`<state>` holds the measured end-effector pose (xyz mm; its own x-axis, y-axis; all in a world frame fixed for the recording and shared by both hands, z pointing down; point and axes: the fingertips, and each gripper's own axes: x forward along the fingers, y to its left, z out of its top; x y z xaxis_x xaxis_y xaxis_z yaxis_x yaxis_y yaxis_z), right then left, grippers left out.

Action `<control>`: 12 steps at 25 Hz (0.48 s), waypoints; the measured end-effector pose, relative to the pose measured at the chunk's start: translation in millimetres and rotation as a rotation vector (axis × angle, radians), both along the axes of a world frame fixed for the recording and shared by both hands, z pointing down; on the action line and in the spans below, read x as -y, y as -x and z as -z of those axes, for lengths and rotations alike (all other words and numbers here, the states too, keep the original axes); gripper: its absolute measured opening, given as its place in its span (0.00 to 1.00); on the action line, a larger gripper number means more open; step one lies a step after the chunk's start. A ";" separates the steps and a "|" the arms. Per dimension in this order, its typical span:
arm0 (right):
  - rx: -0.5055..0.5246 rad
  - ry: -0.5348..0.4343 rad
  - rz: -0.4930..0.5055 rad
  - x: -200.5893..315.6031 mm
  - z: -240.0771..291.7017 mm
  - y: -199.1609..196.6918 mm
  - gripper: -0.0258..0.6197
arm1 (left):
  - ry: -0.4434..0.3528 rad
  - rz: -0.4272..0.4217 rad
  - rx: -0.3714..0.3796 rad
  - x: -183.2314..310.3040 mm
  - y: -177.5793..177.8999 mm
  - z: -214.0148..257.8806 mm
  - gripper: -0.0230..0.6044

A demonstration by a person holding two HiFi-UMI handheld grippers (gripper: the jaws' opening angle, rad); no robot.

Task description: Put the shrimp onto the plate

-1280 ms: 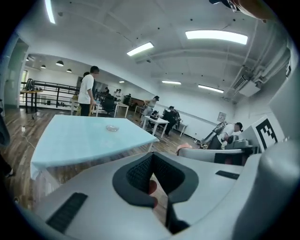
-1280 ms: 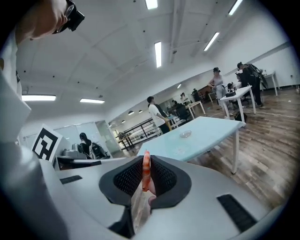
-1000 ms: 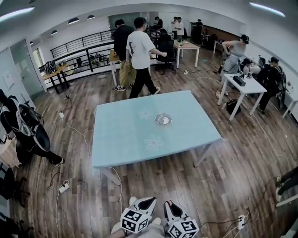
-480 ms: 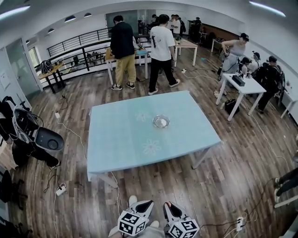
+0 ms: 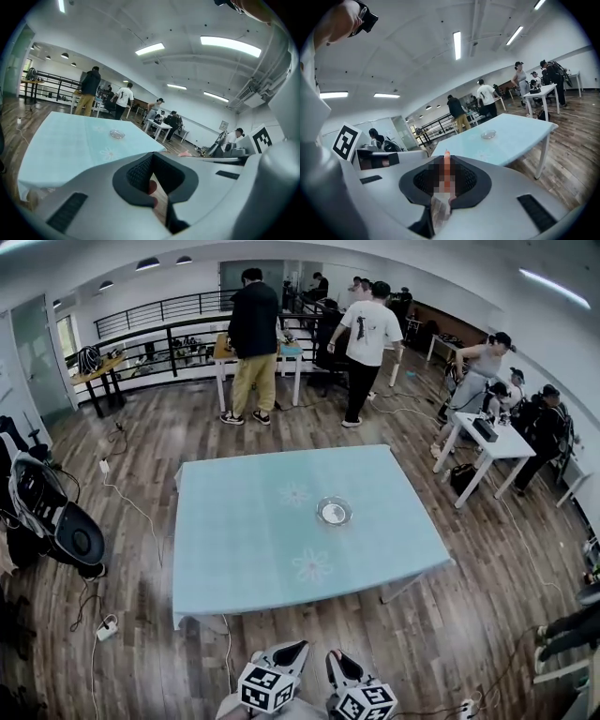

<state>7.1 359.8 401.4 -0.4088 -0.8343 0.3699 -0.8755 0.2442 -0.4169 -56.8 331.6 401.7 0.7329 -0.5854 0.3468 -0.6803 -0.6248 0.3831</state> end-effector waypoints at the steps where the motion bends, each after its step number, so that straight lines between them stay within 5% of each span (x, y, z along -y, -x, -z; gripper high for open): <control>1: 0.000 -0.008 0.000 16.1 3.8 6.9 0.13 | -0.008 0.005 -0.009 15.1 6.5 5.1 0.05; 12: 0.037 -0.073 -0.016 149.2 30.9 90.9 0.13 | -0.068 -0.002 -0.017 137.4 92.2 29.2 0.05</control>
<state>-83.8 210.6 370.5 -0.4075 -0.8651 0.2925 -0.8639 0.2614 -0.4305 -149.0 194.3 372.4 0.7394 -0.6060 0.2933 -0.6729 -0.6509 0.3514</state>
